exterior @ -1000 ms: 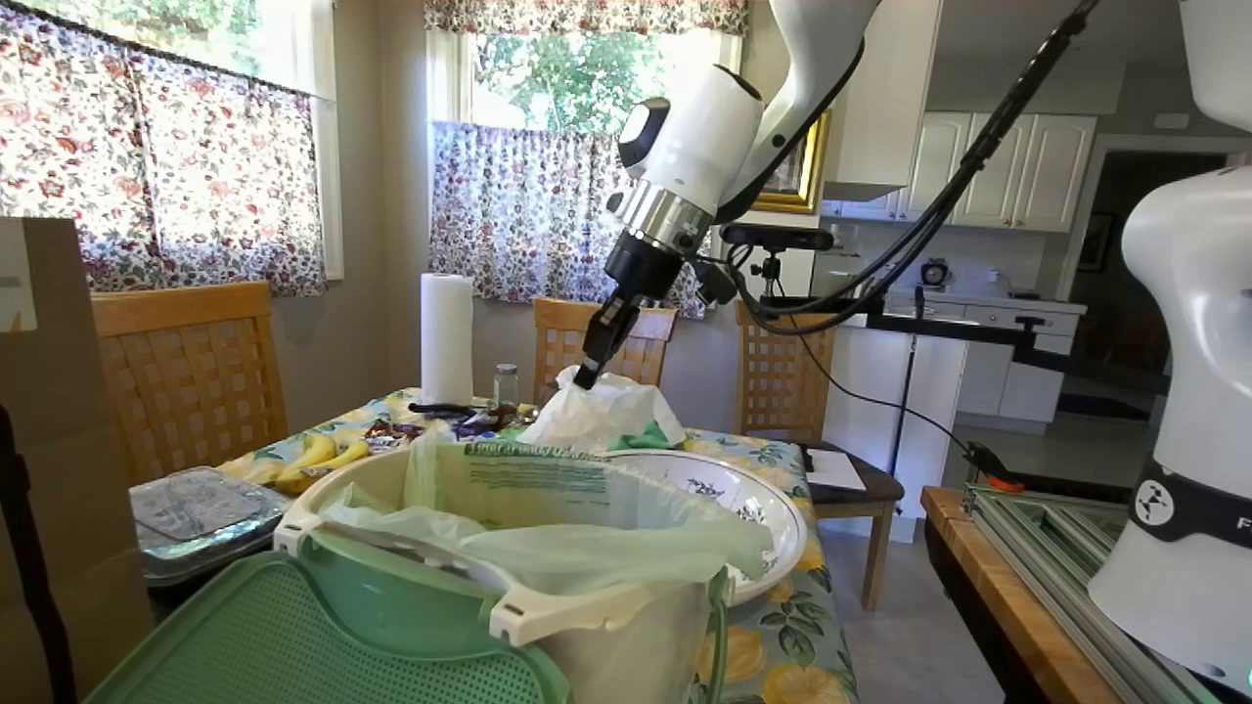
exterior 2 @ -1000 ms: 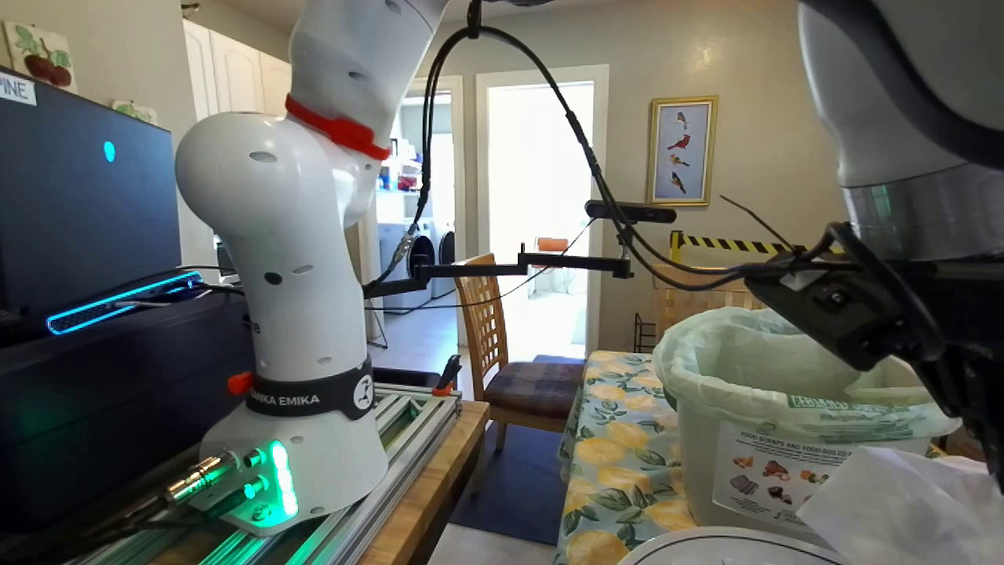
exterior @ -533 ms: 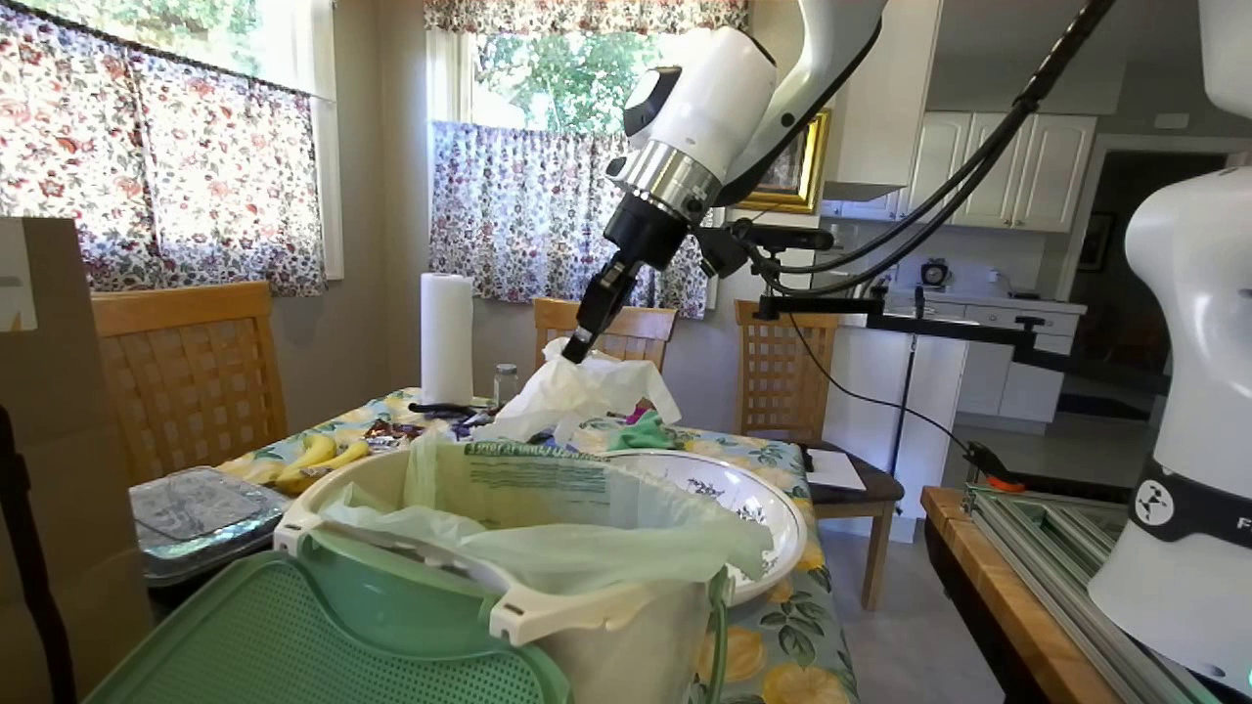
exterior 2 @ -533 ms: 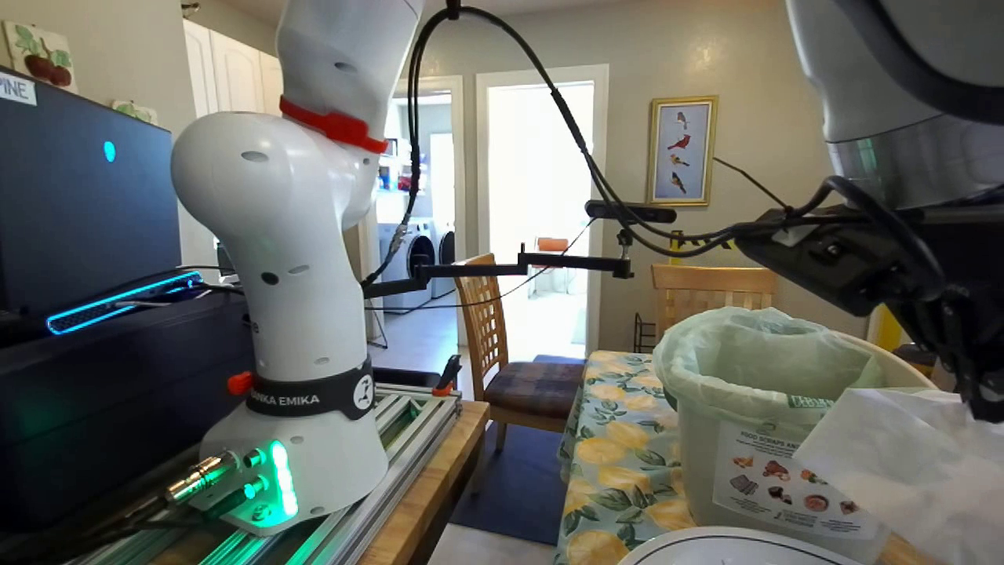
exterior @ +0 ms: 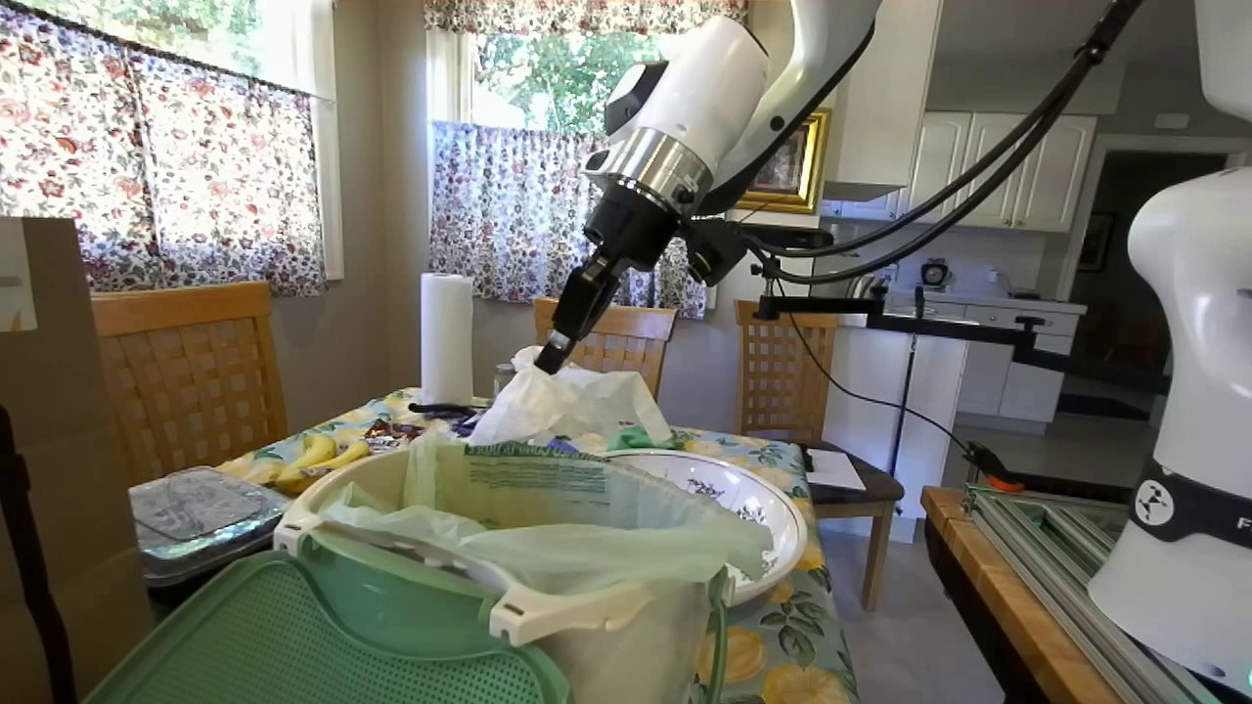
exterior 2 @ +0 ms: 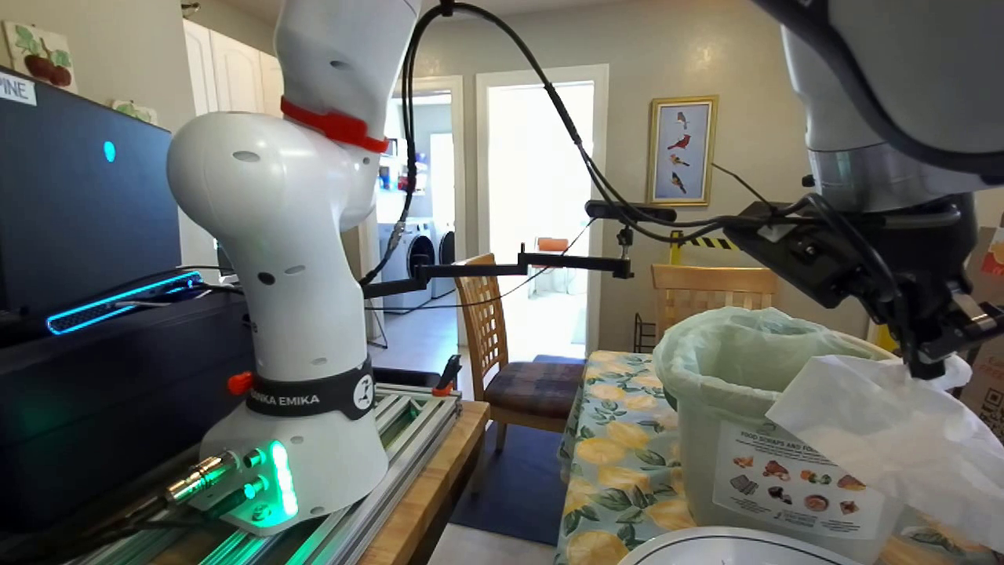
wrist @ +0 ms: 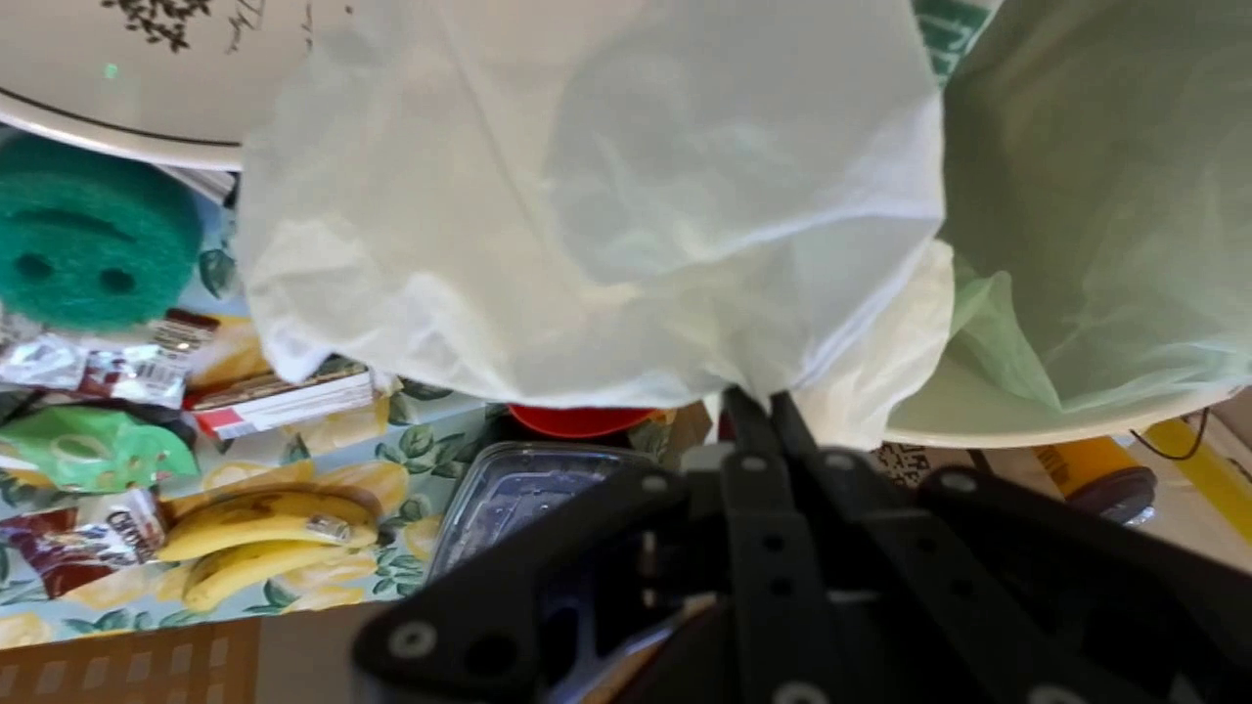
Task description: Use the white napkin to wipe the white bowl then throw it in the bin.
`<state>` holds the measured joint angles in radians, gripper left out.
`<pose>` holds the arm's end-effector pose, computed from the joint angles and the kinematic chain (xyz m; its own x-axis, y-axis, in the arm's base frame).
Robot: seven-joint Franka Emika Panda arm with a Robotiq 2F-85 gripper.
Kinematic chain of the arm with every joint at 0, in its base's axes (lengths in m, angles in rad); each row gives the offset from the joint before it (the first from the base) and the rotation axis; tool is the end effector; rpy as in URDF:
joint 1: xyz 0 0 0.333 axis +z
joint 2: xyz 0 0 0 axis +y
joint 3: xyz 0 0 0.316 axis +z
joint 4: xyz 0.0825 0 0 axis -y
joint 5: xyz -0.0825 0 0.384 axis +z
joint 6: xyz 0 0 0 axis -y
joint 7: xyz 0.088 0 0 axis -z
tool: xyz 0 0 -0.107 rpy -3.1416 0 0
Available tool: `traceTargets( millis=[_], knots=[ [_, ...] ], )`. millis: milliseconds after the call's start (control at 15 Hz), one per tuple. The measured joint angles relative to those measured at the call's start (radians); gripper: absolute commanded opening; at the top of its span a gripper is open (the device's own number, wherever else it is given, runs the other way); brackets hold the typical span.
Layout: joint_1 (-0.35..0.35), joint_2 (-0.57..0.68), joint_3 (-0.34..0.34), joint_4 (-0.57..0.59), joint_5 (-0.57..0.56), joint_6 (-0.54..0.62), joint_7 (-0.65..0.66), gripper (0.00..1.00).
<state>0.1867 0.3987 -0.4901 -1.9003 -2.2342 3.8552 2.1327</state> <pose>0.5122 -0.0305 0.3216 0.8955 0.0522 0.4420 0.1610 -0.9639 -0.2123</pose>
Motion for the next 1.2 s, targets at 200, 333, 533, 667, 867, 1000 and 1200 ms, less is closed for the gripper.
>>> traceTargets(
  millis=[200,333,533,667,867,1000,1200],
  knots=[
    [0.0,0.0,0.02,0.001,0.011,0.015,-0.001,0.0],
    [-0.01,-0.001,0.047,0.003,0.013,0.027,-0.001,0.0],
    [-0.052,-0.001,0.129,0.008,0.013,0.039,-0.002,0.0],
    [-0.069,-0.001,0.174,0.015,0.013,0.055,-0.002,0.0],
    [-0.087,-0.001,0.229,0.024,0.016,0.086,-0.006,0.0],
    [-0.096,-0.001,0.259,0.029,0.028,0.112,-0.021,0.0],
    [-0.1,0.004,0.292,0.031,0.032,0.137,-0.042,0.0]
  ],
)
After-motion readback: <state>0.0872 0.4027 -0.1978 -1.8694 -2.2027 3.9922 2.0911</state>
